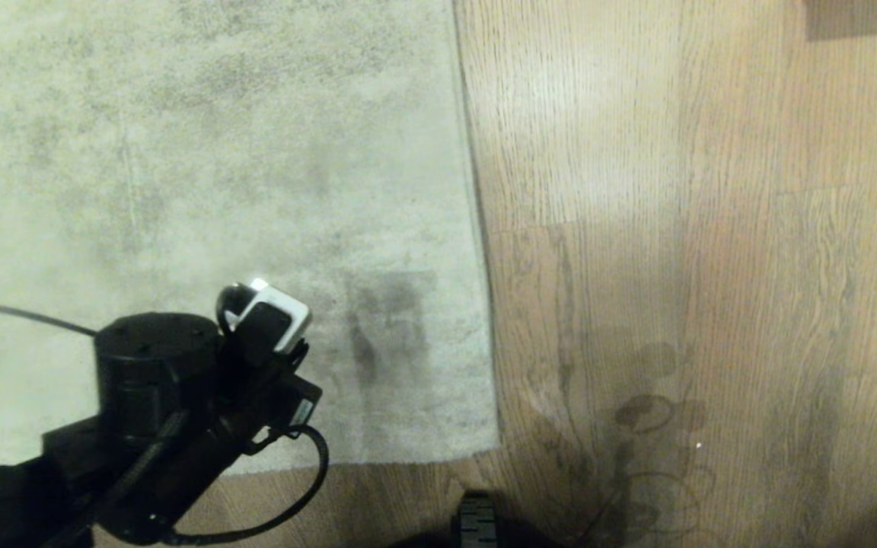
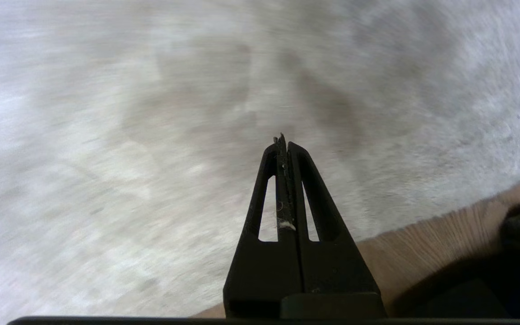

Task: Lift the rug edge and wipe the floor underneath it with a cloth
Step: Put down the rag

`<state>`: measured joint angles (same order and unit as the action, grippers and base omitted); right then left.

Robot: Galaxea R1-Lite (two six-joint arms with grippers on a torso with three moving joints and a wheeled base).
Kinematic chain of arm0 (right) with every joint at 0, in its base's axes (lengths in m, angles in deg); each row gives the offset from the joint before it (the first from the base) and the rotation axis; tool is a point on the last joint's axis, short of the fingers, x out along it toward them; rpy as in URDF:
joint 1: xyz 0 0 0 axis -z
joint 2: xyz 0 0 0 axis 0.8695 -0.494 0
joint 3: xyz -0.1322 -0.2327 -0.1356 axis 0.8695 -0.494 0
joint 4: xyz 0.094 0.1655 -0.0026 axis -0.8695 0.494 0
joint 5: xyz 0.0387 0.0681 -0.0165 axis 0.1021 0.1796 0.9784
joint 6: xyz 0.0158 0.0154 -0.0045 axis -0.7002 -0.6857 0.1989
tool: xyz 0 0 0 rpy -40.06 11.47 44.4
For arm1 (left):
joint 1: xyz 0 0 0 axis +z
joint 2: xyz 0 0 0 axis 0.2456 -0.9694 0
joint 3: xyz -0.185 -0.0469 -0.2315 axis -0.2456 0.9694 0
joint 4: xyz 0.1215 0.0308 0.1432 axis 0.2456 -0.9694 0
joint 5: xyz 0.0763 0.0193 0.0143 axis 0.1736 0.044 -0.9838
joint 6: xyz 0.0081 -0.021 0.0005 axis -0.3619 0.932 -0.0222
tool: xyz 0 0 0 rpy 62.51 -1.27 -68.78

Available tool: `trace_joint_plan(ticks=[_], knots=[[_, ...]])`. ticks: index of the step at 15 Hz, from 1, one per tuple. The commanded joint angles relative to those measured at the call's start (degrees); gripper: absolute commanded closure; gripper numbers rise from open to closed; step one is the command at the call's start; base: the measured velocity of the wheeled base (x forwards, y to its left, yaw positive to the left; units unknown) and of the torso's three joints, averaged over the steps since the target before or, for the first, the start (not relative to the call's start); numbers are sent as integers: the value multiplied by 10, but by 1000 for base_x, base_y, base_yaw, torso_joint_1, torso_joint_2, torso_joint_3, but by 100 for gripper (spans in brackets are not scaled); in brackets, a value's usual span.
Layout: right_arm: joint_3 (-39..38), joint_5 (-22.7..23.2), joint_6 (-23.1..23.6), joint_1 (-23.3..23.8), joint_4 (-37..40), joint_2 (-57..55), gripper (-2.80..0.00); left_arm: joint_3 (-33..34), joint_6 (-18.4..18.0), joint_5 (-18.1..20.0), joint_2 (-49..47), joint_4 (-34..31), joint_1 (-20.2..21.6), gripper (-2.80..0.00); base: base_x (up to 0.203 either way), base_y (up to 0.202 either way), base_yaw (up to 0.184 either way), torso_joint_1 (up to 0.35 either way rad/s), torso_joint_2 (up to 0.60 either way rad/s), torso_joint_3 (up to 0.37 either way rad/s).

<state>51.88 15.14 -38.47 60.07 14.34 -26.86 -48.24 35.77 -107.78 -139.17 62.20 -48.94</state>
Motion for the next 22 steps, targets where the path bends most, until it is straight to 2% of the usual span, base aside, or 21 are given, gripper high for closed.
trace_joint_plan(ticks=[1, 5, 7, 10, 13, 18, 20, 22], knots=[[0, 0, 0, 0, 0, -1, 0, 39, 0, 9, 118, -6, 25, 0, 0, 0, 0, 0, 0, 0], [0, 0, 0, 0, 0, -1, 0, 119, 0, 59, 253, -20, 103, 0, 0, 0, 0, 0, 0, 0], [0, 0, 0, 0, 0, -1, 0, 178, 0, 107, 318, -22, 157, 0, 0, 0, 0, 0, 0, 0], [-1, 0, 0, 0, 0, -1, 0, 229, 0, 192, 382, -31, 231, 0, 0, 0, 0, 0, 0, 0], [-1, 0, 0, 0, 0, -1, 0, 232, -1, 264, 448, -104, 288, 0, 0, 0, 0, 0, 0, 0], [0, 0, 0, 0, 0, 0, 0, 232, -2, 335, 602, -266, 366, 0, 0, 0, 0, 0, 0, 0], [0, 0, 0, 0, 0, -1, 0, 232, -2, 365, 672, -334, 385, 0, 0, 0, 0, 0, 0, 0], [0, 0, 0, 0, 0, -1, 0, 232, 2, 380, 726, -369, 401, 0, 0, 0, 0, 0, 0, 0]])
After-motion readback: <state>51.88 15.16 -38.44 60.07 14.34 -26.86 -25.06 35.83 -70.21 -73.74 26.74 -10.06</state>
